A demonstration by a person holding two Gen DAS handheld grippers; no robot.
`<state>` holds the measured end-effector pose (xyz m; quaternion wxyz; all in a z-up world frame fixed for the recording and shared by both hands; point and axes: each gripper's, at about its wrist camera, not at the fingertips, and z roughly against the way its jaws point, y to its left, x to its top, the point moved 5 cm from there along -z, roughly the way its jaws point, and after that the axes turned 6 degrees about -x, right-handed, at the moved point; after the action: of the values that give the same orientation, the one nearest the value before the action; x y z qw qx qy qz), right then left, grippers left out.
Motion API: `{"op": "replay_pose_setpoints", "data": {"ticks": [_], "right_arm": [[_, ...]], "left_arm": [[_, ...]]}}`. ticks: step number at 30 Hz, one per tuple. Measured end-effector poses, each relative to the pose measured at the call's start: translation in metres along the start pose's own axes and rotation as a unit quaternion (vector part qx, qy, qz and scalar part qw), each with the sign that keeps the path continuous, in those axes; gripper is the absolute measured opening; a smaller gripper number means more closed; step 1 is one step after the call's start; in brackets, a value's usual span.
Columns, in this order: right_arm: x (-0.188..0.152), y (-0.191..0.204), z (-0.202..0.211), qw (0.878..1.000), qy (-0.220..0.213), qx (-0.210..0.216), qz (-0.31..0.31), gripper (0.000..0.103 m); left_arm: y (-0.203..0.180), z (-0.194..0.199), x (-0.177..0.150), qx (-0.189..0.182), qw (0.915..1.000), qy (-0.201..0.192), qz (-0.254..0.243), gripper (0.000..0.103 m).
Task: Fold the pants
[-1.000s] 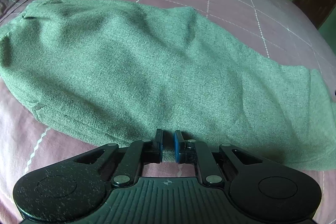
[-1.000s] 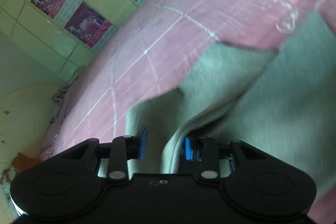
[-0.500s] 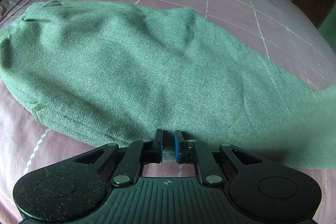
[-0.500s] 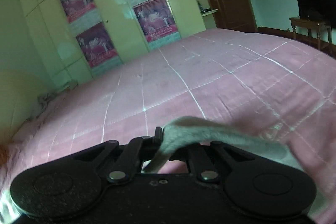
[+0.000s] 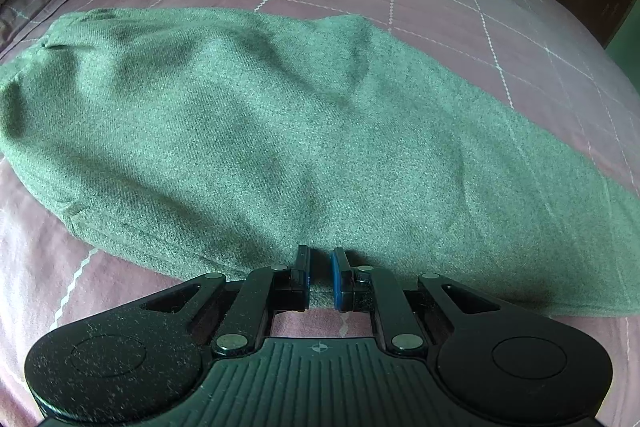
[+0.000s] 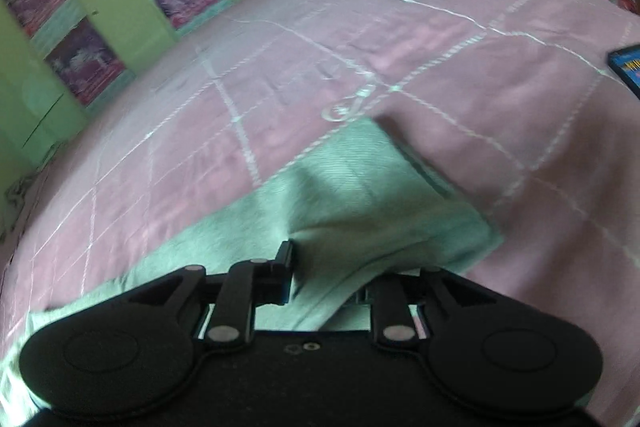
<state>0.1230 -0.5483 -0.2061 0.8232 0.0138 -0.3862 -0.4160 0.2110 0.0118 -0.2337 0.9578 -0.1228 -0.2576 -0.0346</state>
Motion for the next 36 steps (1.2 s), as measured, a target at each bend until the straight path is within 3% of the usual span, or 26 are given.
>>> {"op": "replay_pose_setpoints", "data": {"ticks": [5,9,14,17,19,20,22,25,30,36], "right_arm": [[0.014,-0.008,0.002,1.000,-0.022,-0.005,-0.002,0.008],[0.031,0.020,0.018,0.993,-0.080,0.009,0.091,0.008],[0.013,-0.011,-0.008,0.993,-0.023,-0.074,0.088,0.017],[0.013,-0.029,0.002,0.992,-0.044,-0.102,0.065,0.034],[0.020,-0.037,0.016,0.984,-0.075,-0.146,0.063,0.035],[0.024,-0.041,0.022,0.985,-0.083,-0.145,0.053,0.035],[0.026,-0.037,0.033,0.992,-0.079,-0.091,0.019,0.035],[0.008,-0.008,0.038,0.998,-0.040,-0.025,0.046,0.037],[-0.022,-0.013,0.024,1.000,0.014,-0.014,0.000,0.038],[-0.022,0.026,0.032,0.998,0.000,0.011,0.067,0.039]], "left_arm": [[-0.002,0.000,-0.001,0.006,0.9999,-0.001,-0.009,0.011],[-0.003,0.001,-0.002,0.010,0.9999,-0.005,-0.011,0.011],[-0.004,0.001,-0.003,0.014,0.9997,-0.006,-0.018,0.011],[-0.004,0.001,-0.003,0.013,0.9997,-0.005,-0.018,0.011],[-0.004,0.002,-0.003,0.014,0.9997,-0.006,-0.017,0.011],[-0.005,0.003,-0.003,0.016,0.9997,-0.007,-0.020,0.011],[-0.009,0.006,-0.002,0.023,0.9994,-0.011,-0.021,0.011],[-0.019,0.013,-0.003,0.007,0.9997,-0.018,-0.014,0.011],[-0.042,0.012,-0.006,-0.013,0.9990,-0.017,-0.038,0.011],[-0.056,-0.007,-0.010,0.013,0.9974,-0.013,-0.069,0.013]]}}
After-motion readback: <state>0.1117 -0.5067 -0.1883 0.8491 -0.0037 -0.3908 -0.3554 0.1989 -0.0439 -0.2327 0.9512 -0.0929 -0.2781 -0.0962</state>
